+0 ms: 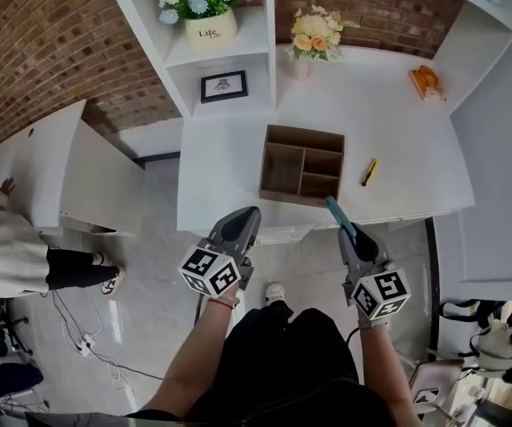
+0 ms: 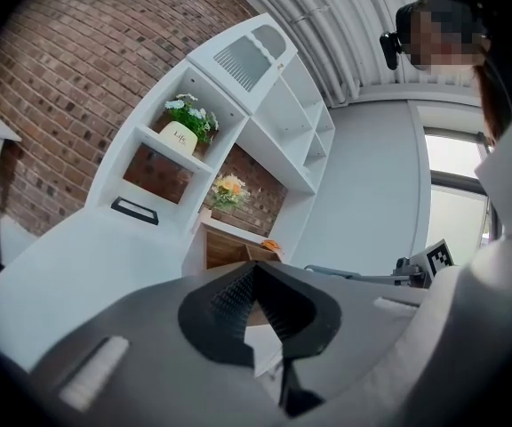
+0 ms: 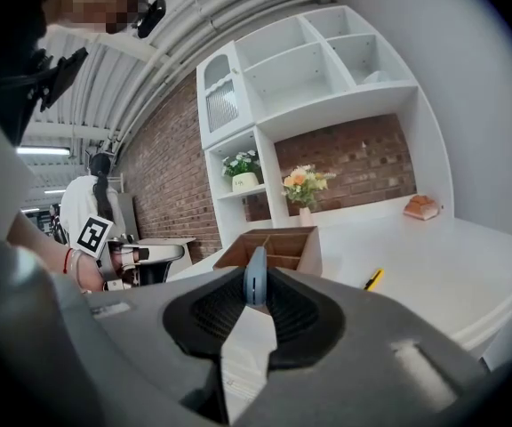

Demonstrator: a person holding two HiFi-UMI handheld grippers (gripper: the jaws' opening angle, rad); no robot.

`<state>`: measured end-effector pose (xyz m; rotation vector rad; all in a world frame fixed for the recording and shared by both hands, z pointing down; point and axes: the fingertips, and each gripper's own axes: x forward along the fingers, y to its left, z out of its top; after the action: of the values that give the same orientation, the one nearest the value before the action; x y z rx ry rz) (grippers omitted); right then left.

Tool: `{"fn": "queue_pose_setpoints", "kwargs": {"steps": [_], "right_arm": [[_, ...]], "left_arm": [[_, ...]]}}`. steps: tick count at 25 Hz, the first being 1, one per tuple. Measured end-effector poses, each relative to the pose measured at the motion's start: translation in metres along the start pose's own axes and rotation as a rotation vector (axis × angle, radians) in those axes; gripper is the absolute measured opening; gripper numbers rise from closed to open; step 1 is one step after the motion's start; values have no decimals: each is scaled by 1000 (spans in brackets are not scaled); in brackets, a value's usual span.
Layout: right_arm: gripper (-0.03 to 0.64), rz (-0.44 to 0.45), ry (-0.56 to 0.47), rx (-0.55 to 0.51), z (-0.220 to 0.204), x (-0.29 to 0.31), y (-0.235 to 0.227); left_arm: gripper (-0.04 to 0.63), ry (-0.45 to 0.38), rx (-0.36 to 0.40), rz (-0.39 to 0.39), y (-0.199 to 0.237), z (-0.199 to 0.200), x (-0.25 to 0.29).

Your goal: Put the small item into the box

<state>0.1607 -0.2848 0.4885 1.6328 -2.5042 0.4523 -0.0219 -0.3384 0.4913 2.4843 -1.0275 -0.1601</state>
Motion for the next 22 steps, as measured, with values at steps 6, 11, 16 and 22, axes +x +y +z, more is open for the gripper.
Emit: {"fn": "queue_pose_setpoints", "kwargs": {"steps": [6,11,16,22], "right_arm": [[66,9,44,4,-7,7,-5],[66,26,79,-18,-11,24,-14],[66,74,161,-58,-11,47,-14],[67,106,235,-77,-13,67,-18]], "left_arm": [[3,22,-22,-5,-4,-12,4],[2,28,-25,12,3,-16,12],[2,24,-14,31,11,-6,22],[3,27,-16,20,13,-2,45]]}}
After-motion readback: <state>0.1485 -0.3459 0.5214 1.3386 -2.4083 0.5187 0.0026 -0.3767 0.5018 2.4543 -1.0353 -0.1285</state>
